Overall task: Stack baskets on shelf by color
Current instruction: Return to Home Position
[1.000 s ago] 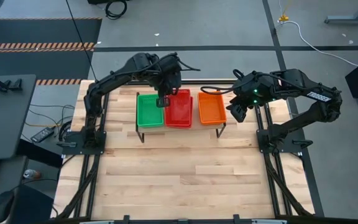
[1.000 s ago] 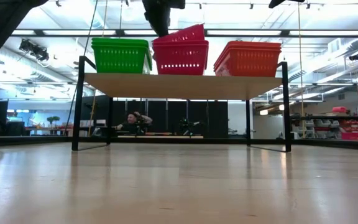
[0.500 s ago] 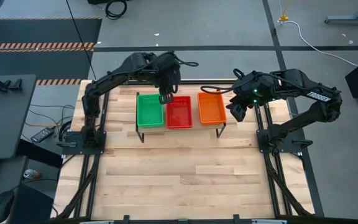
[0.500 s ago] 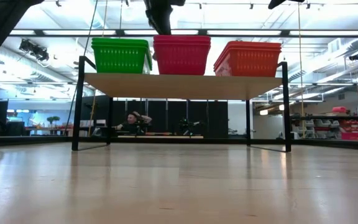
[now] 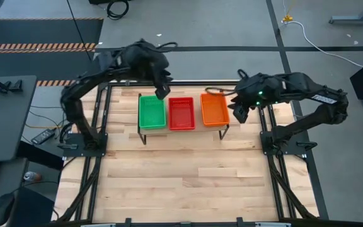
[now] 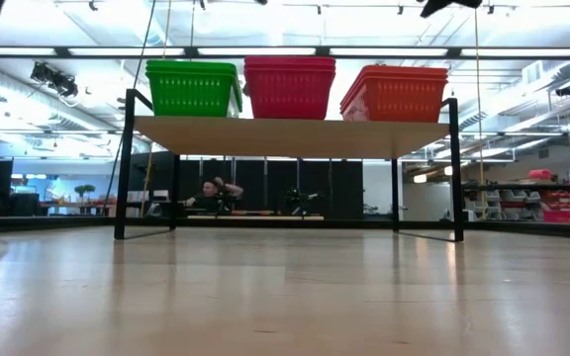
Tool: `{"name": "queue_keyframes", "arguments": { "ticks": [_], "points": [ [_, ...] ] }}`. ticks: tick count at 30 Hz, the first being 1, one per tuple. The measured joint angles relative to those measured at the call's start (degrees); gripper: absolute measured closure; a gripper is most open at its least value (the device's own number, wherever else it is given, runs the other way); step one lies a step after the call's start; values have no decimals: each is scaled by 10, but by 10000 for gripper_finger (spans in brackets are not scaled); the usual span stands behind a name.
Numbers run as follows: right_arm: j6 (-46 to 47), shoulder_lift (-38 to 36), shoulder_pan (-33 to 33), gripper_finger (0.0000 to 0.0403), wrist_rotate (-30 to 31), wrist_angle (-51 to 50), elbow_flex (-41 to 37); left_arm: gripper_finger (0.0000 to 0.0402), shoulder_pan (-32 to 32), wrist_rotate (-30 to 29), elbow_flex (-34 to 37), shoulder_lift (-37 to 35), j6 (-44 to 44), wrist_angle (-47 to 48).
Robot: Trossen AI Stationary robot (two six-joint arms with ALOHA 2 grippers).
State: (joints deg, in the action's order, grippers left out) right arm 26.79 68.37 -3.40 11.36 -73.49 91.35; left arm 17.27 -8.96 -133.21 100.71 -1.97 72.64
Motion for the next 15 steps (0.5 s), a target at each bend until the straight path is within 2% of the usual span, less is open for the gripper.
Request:
{"name": "queue_keyframes", "arguments": {
  "ticks": [4, 7, 10, 12, 15],
  "points": [
    [5, -33, 0, 272, 28, 41, 0, 315, -9, -1, 49, -49, -20, -54],
    [16, -76, 0, 311, 31, 84, -21, 351, -20, -11, 136, -103, -36, -123],
    [29, -135, 0, 362, 23, 143, -78, 390, -31, -11, 274, -176, -58, -238],
    [30, -179, 0, 391, 3, 199, -128, 394, -37, -7, 384, -232, -83, -343],
    [46, -236, -2, 390, -32, 294, -201, 394, -40, 13, 532, -311, -132, -485]
  ]
}}
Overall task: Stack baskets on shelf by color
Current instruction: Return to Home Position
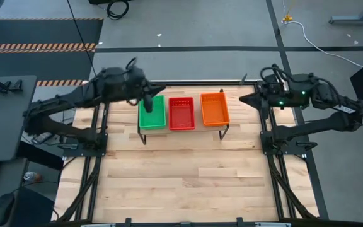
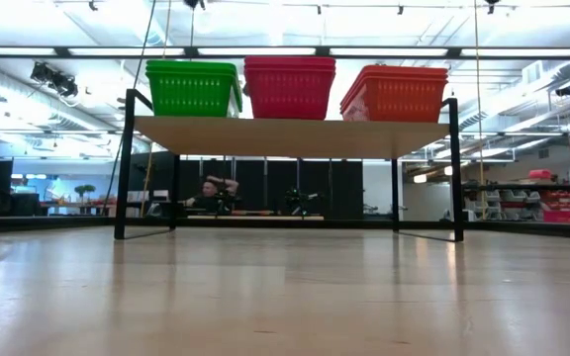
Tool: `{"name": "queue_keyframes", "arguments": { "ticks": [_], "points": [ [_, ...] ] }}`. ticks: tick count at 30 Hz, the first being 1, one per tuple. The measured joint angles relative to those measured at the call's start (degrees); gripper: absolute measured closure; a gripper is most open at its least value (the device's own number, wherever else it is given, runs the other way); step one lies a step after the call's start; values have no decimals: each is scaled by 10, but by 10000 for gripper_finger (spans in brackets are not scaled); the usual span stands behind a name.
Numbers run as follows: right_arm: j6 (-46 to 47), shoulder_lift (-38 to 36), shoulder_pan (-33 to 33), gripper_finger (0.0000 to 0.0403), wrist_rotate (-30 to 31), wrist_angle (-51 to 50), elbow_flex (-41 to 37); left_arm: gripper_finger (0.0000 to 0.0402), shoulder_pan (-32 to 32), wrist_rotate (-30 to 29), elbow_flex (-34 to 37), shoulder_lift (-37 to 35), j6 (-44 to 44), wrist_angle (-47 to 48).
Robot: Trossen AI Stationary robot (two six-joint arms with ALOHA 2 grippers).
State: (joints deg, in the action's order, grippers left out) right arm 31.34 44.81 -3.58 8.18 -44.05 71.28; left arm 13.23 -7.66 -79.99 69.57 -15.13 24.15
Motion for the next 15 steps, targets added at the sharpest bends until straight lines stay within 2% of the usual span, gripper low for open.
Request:
{"name": "queue_keyframes", "arguments": {
  "ticks": [2, 4, 8, 10, 13, 15],
  "points": [
    [-4, -26, -2, 389, -21, 27, -39, 397, 1, 8, 76, -51, -26, -58],
    [-5, -44, -2, 394, -37, 12, -64, 397, 1, 8, 135, -97, -39, -91],
    [21, -66, -2, 396, -20, 13, -99, 398, 1, 8, 228, -184, -61, -128],
    [1, -87, -2, 391, 17, 80, -128, 398, 1, 9, 270, -223, -76, -156],
    [-44, -128, -3, 390, 82, 231, -191, 398, 1, 9, 330, -277, -103, -179],
    [-57, -153, -7, 395, 103, 323, -242, 398, 1, 9, 366, -306, -122, -186]
  ]
}}
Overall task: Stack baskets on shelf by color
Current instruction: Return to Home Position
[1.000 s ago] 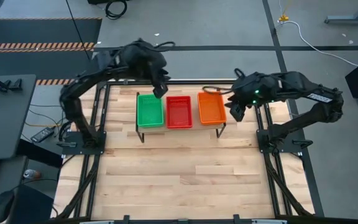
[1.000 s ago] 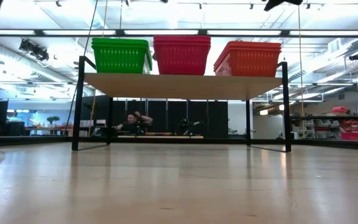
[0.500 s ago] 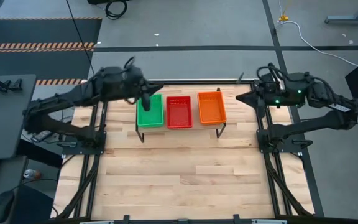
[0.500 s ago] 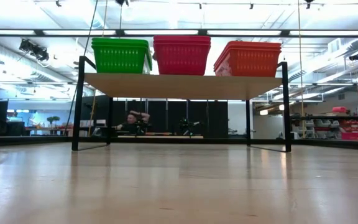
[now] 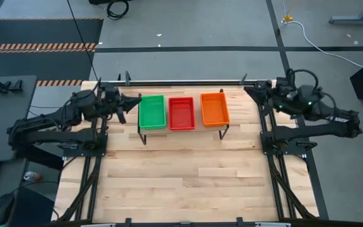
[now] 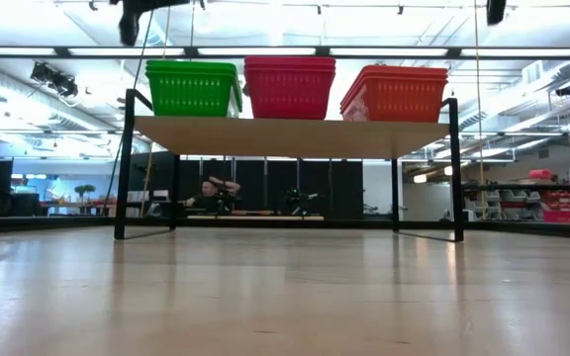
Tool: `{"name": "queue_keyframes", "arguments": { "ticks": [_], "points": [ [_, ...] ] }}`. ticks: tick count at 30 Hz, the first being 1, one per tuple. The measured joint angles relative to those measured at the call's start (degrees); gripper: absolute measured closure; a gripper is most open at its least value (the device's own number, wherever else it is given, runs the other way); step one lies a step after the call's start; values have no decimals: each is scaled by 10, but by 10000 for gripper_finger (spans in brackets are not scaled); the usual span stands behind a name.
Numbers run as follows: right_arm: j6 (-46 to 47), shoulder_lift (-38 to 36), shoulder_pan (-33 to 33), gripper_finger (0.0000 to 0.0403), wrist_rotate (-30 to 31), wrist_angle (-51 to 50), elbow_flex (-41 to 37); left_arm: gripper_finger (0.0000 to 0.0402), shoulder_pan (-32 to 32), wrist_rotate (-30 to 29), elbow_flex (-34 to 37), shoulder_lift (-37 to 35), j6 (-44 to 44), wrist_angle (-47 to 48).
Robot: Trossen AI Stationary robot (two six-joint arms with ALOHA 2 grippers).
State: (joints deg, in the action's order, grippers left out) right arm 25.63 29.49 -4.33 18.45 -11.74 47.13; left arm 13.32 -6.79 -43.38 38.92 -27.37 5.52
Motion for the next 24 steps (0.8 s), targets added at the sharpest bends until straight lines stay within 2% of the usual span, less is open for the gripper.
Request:
{"name": "queue_keyframes", "arguments": {
  "ticks": [5, 9, 12, 16, 21, 24],
  "points": [
    [58, -53, -12, 396, -13, 142, -140, 399, 0, 1, 69, -63, -20, -21],
    [106, -75, -20, 396, -32, 249, -249, 399, 0, 28, 126, -97, -36, -25],
    [117, -84, -27, 398, -36, 356, -321, 399, 0, 55, 179, -117, -48, -78],
    [104, -97, -48, 397, -44, 447, -396, 399, 0, 54, 252, -135, -51, -180],
    [131, -108, -87, 398, -145, 481, -468, 400, 0, 55, 342, -139, -34, -307],
    [108, -107, -109, 398, -223, 455, -467, 400, 0, 68, 385, -140, -19, -357]
  ]
}}
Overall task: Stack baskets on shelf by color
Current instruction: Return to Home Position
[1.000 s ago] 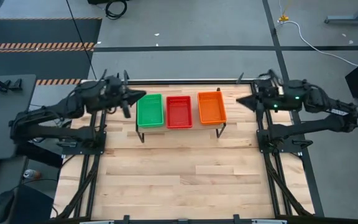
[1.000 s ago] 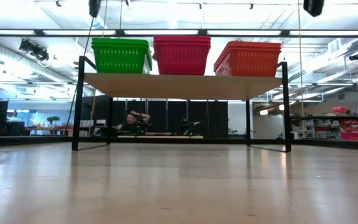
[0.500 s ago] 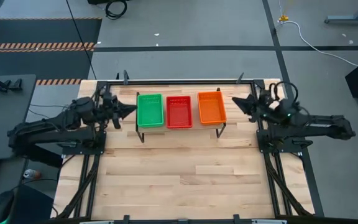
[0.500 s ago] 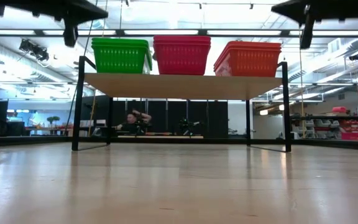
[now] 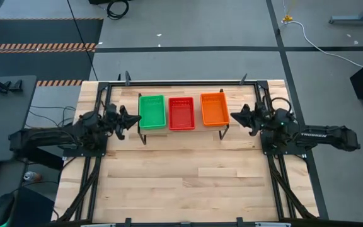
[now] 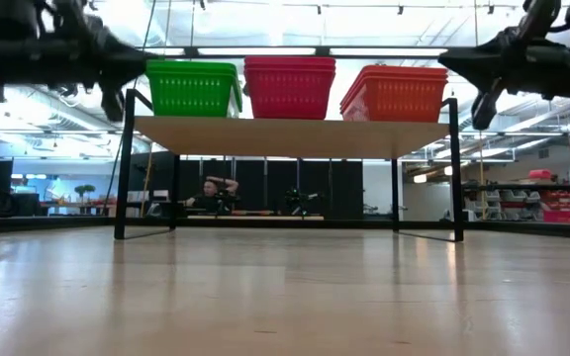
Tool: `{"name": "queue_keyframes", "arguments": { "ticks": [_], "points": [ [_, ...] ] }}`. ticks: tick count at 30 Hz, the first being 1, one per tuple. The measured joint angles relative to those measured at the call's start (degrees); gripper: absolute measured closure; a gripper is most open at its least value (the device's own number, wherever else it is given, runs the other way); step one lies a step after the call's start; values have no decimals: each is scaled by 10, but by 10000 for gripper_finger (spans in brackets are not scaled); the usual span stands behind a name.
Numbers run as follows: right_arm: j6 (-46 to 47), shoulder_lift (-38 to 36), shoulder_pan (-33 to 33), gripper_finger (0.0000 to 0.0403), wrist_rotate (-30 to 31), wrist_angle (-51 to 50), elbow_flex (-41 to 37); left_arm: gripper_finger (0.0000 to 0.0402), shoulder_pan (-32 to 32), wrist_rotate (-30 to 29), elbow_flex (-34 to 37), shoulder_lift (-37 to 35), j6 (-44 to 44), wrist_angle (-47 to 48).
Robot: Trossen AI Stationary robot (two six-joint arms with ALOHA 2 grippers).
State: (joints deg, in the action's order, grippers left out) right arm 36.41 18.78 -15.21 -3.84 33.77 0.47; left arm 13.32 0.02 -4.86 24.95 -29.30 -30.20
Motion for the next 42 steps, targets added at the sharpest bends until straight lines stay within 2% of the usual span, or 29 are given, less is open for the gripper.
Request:
{"name": "queue_keyframes", "arguments": {
  "ticks": [4, 10, 17, 24, 26, 29, 32, 42],
  "points": [
    [-15, 0, -30, 398, -65, -5, -1, 400, 0, 22, 44, -1, 4, -40],
    [-11, 4, -62, 398, -130, -14, -1, 400, 11, 48, 44, 0, 35, -30],
    [9, 4, -61, 388, -126, -18, -1, 389, 9, 49, 44, 1, -14, -30],
    [-15, 4, -62, 390, -123, -23, -1, 385, 9, 49, 44, 1, -15, -26],
    [40, 4, -60, 390, -124, -22, -1, 388, 9, 49, 44, 2, -15, -24],
    [191, 4, -55, 390, -123, -23, -1, 390, 9, 48, 44, 2, -15, -24],
    [265, 4, -54, 389, -123, -22, -1, 387, 9, 48, 44, 2, -15, -24],
    [236, 4, -54, 389, -123, -22, -1, 381, 9, 48, 44, 2, -15, -23]
  ]
}}
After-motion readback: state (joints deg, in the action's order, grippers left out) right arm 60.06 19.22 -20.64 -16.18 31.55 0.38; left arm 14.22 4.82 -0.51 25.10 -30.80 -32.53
